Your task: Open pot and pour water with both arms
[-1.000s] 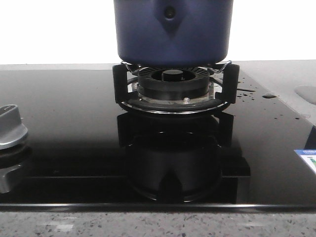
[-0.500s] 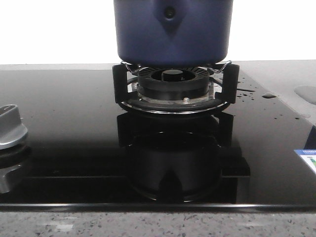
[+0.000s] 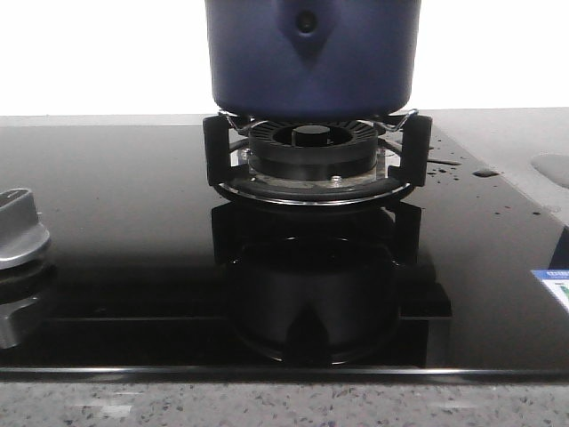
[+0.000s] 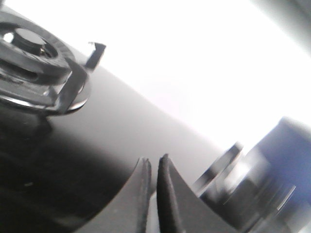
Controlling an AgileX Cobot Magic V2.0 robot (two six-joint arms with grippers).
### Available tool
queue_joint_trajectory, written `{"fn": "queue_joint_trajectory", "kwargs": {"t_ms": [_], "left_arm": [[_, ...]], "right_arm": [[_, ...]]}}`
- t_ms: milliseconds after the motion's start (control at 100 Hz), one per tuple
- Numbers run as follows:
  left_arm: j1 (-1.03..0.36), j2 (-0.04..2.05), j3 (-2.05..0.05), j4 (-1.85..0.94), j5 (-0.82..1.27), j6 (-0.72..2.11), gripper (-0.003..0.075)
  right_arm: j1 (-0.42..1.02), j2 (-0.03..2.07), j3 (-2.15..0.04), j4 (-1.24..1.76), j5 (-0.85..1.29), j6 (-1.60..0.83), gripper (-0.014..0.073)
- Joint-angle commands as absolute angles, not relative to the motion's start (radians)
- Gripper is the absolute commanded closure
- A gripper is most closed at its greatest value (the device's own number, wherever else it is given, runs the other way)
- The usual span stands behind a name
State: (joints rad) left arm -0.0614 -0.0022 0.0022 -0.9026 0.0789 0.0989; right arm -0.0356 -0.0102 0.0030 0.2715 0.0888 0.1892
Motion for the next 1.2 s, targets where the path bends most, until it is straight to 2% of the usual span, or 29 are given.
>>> {"fn": "queue_joint_trajectory", "kwargs": {"t_ms": [0, 190, 370, 530, 610, 710, 880, 930, 1050, 1120, 1190], "left_arm": [[-0.061, -0.034, 0.039, -1.044, 0.0, 0.089, 0.0741], [-0.061, -0.034, -0.004, -1.026, 0.053, 0.101, 0.0741], [-0.061, 0.049, -0.164, -0.919, 0.315, 0.134, 0.0741], [-0.061, 0.261, -0.293, -0.941, 0.566, 0.157, 0.074], [-0.061, 0.385, -0.365, -1.014, 0.703, 0.314, 0.074], [-0.061, 0.518, -0.431, -1.242, 0.862, 0.588, 0.074], [-0.069, 0.695, -0.511, -1.637, 1.026, 1.031, 0.074], [-0.084, 0.738, -0.546, -1.659, 1.026, 1.107, 0.074], [-0.144, 0.852, -0.643, -1.633, 1.039, 1.35, 0.0736], [-0.189, 0.919, -0.709, -1.617, 1.039, 1.447, 0.0692], [-0.226, 0.981, -0.78, -1.597, 1.039, 1.509, 0.0587]], "right_arm": [[-0.036, -0.029, -0.08, 0.28, 0.092, 0.185, 0.0657], [-0.036, 0.022, -0.232, 0.28, 0.303, 0.176, 0.0657], [-0.036, 0.141, -0.382, 0.28, 0.545, 0.176, 0.066], [-0.014, 0.246, -0.499, 0.423, 0.752, 0.176, 0.066], [-0.001, 0.304, -0.544, 0.54, 0.846, 0.176, 0.066], [0.019, 0.364, -0.577, 0.664, 0.932, 0.133, 0.0661], [0.041, 0.388, -0.621, 0.922, 0.938, -0.276, 0.066], [0.041, 0.388, -0.64, 0.951, 0.926, -0.414, 0.066], [0.041, 0.388, -0.684, 0.954, 0.891, -0.574, 0.0657], [0.041, 0.388, -0.702, 0.952, 0.867, -0.603, 0.0655], [0.041, 0.388, -0.71, 0.949, 0.844, -0.603, 0.064]]}}
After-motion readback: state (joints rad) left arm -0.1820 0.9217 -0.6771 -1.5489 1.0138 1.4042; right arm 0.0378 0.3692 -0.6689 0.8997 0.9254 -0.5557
